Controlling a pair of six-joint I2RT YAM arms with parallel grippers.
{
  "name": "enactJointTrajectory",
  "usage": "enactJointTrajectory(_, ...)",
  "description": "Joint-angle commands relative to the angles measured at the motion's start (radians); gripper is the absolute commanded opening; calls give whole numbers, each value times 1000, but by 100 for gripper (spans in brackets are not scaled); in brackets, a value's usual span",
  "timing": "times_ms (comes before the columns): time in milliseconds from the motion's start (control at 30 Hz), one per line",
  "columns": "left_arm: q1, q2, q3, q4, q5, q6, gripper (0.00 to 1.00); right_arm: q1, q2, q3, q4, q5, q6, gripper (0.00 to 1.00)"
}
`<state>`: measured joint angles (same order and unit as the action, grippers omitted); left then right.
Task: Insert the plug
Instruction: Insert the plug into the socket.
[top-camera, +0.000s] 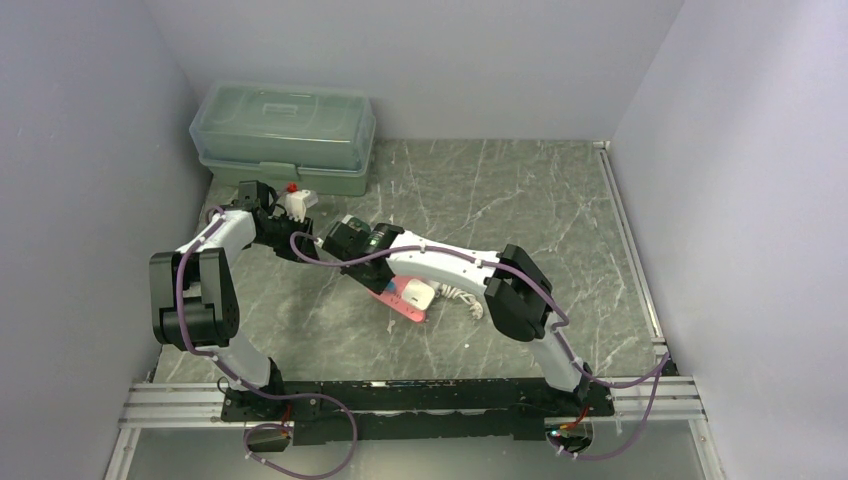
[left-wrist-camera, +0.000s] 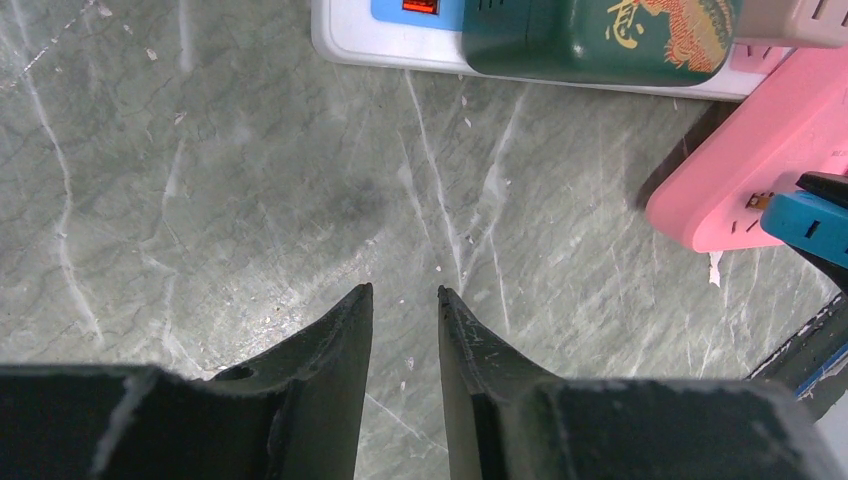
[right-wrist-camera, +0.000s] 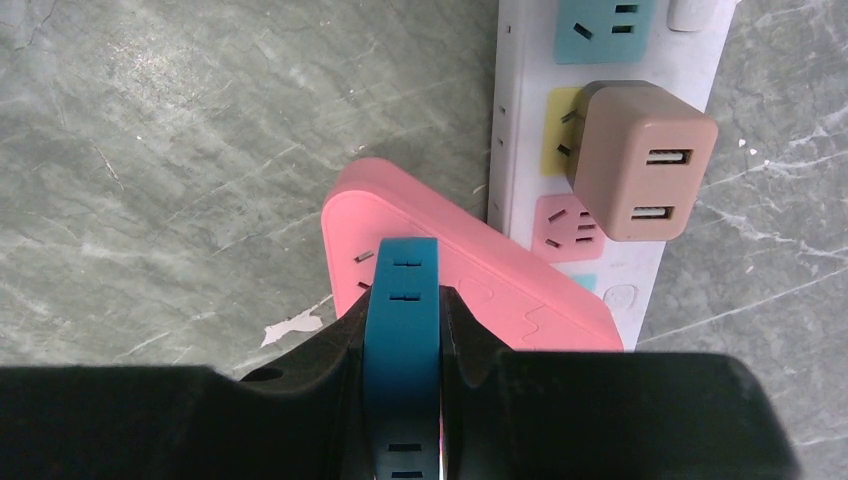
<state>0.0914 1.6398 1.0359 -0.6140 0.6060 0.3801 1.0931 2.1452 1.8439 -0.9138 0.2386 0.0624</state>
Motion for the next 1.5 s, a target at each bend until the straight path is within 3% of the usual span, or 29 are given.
enactJointTrajectory(0,6,-27,-9,-2,30,22,35,13,10,0,7,25,20,0)
enactJointTrajectory(600,11,-10,6,9,66,6,35,37,13,-1,-3,45,33,0)
enactJointTrajectory(967,8,92,216,-42,223,-55,35,40,9,-14,5,42,33,0)
enactJointTrajectory(1233,0,63,265,-74,306,-84,37,50,1,-36,22,33,38,0)
enactJointTrajectory(1467,-68,101,276,-70,285,-83,37,53,-8,-53,32,34,42,0)
